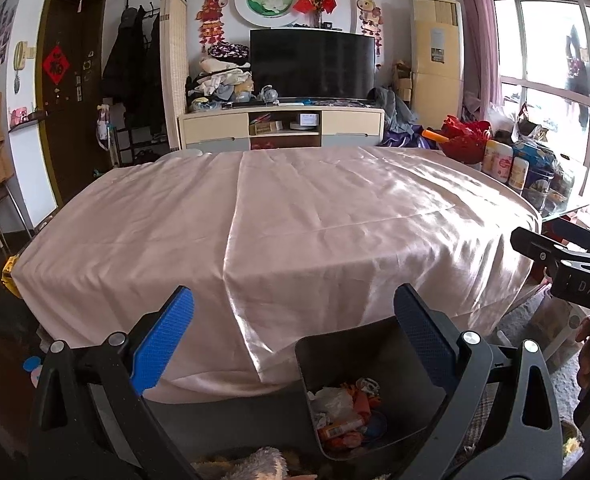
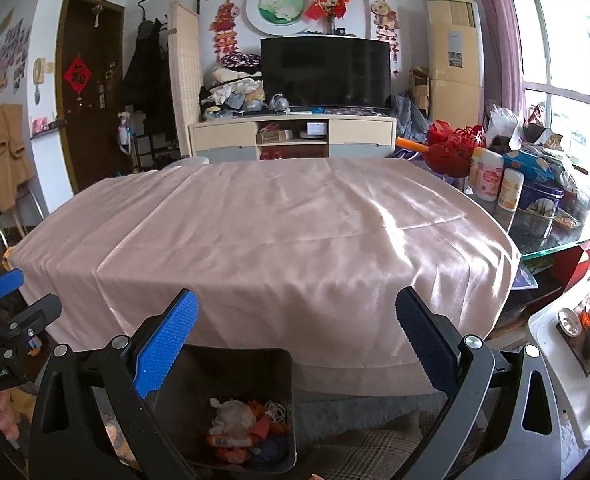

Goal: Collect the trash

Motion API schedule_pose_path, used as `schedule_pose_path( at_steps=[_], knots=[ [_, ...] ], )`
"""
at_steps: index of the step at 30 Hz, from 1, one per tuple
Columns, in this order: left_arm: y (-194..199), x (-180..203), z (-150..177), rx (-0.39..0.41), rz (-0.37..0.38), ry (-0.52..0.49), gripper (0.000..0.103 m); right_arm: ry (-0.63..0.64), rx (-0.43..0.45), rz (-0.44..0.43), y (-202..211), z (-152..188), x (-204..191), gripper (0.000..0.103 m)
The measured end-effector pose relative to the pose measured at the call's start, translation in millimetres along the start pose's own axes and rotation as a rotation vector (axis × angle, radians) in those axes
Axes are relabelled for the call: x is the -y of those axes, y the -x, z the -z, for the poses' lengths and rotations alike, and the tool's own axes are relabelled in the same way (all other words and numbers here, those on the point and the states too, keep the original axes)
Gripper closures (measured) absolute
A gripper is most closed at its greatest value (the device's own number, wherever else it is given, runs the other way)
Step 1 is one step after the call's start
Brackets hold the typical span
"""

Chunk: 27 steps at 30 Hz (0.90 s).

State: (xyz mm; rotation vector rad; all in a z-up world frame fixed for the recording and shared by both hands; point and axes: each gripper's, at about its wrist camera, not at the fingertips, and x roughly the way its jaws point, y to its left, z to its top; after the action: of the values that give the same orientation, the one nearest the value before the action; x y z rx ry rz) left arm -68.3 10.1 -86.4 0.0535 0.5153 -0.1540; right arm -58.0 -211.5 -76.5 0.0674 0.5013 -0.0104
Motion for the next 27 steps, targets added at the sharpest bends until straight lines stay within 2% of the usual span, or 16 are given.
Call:
schedule_pose_path(
  at_steps=[27],
  knots=[
    [-1.8, -2.4, 0.3, -0.013, 0.012, 0.014, 0.008, -0.027, 0.001, 0.007, 1.2, 1.1, -3.7, 0.003]
  ],
)
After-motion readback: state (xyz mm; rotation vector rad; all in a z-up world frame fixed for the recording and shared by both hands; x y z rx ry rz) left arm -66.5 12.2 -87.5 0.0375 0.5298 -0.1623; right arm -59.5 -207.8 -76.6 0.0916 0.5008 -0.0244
